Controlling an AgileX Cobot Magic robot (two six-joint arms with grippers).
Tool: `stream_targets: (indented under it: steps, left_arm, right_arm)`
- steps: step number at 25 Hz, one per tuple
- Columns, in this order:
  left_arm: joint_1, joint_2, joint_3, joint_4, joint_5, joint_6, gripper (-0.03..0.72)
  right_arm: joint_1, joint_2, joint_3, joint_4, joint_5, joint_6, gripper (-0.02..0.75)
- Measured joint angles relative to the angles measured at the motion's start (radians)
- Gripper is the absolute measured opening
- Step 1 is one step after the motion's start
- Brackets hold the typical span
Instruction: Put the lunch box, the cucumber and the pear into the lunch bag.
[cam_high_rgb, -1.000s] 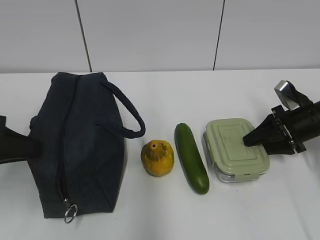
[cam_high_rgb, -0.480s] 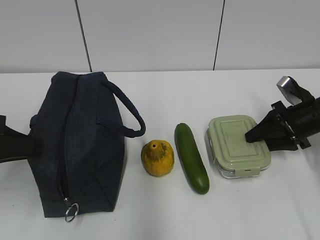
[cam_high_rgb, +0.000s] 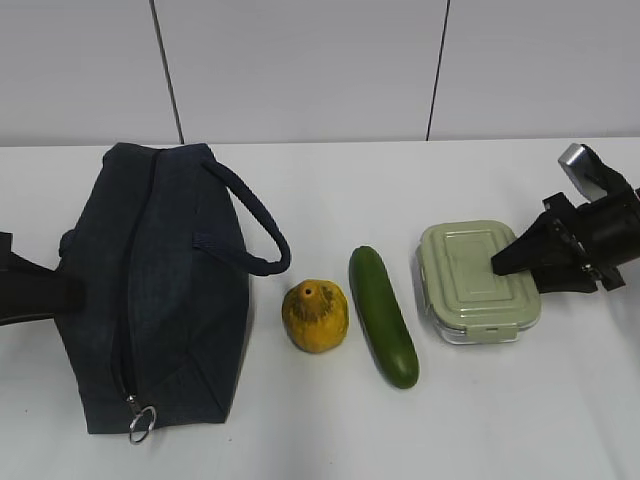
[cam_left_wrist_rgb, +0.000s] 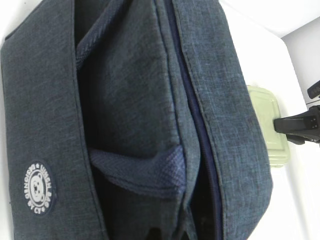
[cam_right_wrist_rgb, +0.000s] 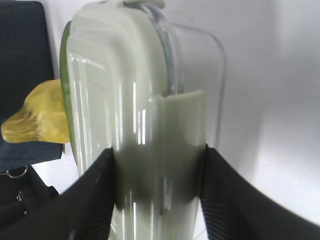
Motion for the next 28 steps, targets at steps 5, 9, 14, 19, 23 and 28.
stream_targets:
  steps: [5,9,14,19,23,28]
  left_arm:
    - [0.000,0.000,0.000,0.000,-0.002,0.001,-0.013]
    - [0.000,0.000,0.000,0.000,-0.004,0.001,-0.013]
    - [0.000,0.000,0.000,0.000,-0.008,0.001,-0.013]
    - [0.000,0.000,0.000,0.000,-0.017,0.001,-0.013]
    - [0.000,0.000,0.000,0.000,-0.019,0.001,-0.013]
    - [0.000,0.000,0.000,0.003,-0.019,0.002,-0.013]
  right_arm:
    - [0.000,-0.015,0.000,0.020,-0.002,0.002,0.369]
    - [0.000,-0.022,0.000,0.027,-0.004,0.002,0.369]
    - [0.000,-0.053,0.002,0.046,-0.004,0.006,0.369]
    - [0.007,-0.085,0.002,0.071,-0.004,0.013,0.369]
    - [0.052,-0.102,0.002,0.073,-0.004,0.025,0.369]
    - [0.111,-0.133,0.004,0.099,-0.001,0.033,0.369]
